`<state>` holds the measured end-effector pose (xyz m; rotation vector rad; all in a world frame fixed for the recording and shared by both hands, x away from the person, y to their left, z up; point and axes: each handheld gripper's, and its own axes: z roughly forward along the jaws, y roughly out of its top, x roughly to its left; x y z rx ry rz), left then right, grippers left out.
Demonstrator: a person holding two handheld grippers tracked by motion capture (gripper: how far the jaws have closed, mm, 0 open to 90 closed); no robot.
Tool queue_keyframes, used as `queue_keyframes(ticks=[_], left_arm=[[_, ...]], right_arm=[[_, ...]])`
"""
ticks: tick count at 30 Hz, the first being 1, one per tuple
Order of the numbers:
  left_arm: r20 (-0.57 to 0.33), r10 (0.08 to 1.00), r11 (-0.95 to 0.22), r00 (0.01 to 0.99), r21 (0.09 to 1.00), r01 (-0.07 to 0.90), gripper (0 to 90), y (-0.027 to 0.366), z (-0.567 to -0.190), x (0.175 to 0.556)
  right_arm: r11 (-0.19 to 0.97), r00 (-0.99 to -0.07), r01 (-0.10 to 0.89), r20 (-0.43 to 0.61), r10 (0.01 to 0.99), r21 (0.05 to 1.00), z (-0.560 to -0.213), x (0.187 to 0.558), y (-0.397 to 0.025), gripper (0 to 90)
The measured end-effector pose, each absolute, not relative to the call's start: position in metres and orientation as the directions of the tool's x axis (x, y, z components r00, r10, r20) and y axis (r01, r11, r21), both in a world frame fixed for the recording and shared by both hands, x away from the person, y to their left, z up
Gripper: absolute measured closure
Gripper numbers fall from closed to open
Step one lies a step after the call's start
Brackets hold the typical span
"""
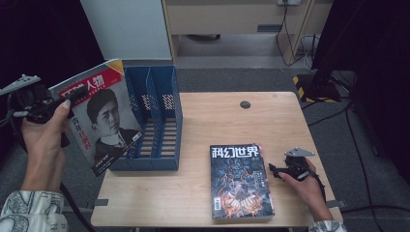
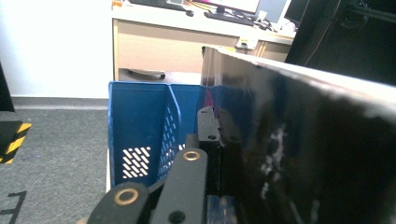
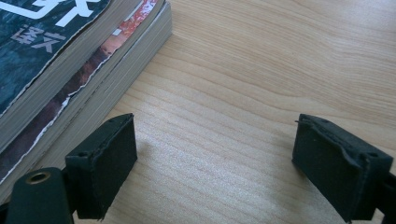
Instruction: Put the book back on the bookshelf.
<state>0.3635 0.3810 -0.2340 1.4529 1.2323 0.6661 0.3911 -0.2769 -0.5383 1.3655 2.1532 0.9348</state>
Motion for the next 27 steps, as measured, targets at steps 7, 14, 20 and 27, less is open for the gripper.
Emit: queue_keyframes(ticks=[7, 14, 20, 27], left_arm=[[-0.212, 0.934, 0.114, 0.289, 0.939, 0.323, 86.4, 0.393, -0.232, 0.360], [-0.212, 0.939, 0.121, 0.270, 0.941, 0.317, 86.4, 0.403, -0.230, 0.355], [-0.210, 0.944, 0.123, 0.256, 0.940, 0.317, 86.4, 0.411, -0.232, 0.356], [-0.205, 0.951, 0.126, 0.231, 0.941, 0.314, 86.4, 0.423, -0.235, 0.367]], right_arm=[[0.291, -0.428, 0.620, 0.003, 0.904, 0.729, -0.538, 0.391, -0.277, 13.9], [0.291, -0.428, 0.620, 0.003, 0.904, 0.729, -0.538, 0.391, -0.277, 13.9], [0.291, -0.428, 0.619, 0.003, 0.904, 0.729, -0.538, 0.391, -0.277, 13.9], [0.291, -0.427, 0.619, 0.003, 0.904, 0.729, -0.538, 0.391, -0.277, 13.9]])
